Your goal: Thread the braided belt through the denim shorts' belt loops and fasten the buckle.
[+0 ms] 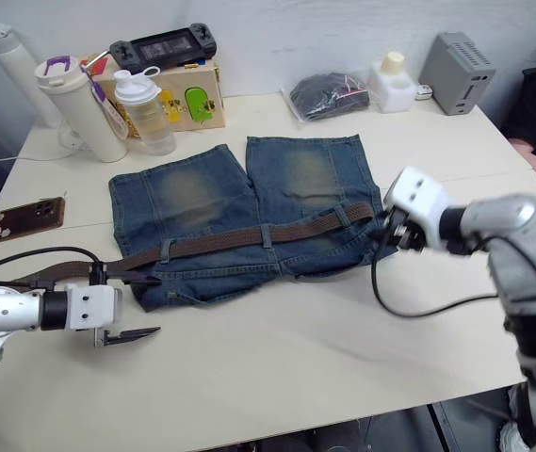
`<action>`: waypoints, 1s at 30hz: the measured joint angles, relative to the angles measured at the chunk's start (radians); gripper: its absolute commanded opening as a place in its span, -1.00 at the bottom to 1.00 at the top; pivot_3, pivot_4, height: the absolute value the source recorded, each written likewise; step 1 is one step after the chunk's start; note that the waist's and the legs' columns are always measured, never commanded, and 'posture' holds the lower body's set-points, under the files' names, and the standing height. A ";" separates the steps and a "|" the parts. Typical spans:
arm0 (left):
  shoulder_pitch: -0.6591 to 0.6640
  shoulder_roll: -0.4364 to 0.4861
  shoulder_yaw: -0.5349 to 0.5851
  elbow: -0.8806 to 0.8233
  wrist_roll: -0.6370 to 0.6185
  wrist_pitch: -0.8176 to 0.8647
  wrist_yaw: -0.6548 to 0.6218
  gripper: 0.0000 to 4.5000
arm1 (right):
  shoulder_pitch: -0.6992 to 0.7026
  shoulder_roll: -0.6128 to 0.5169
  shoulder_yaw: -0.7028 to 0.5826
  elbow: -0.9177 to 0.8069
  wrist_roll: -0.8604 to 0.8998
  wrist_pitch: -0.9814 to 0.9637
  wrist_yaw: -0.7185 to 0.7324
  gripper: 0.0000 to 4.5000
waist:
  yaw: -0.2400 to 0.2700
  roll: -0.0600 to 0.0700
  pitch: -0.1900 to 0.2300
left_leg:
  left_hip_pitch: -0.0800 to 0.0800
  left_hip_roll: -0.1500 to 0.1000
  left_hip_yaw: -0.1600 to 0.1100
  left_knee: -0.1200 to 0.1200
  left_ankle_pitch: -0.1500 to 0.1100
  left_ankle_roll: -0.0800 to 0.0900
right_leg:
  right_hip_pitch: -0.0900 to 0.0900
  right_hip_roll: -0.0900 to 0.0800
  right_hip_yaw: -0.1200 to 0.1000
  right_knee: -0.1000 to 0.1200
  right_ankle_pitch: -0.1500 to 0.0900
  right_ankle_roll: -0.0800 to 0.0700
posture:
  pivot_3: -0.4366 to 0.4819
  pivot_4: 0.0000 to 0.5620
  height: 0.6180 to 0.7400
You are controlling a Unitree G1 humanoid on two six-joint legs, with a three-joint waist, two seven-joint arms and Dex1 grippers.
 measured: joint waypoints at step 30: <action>-0.179 -0.139 0.081 0.024 -0.083 0.237 0.062 1.00 | -0.220 0.235 0.153 0.463 0.008 0.110 -0.018 -0.99 | 0.002 -0.001 0.000 | -0.017 -0.001 -0.002 0.003 0.005 0.000 | -0.012 0.003 -0.017 0.009 0.001 0.001 | -0.05 -0.47 0.12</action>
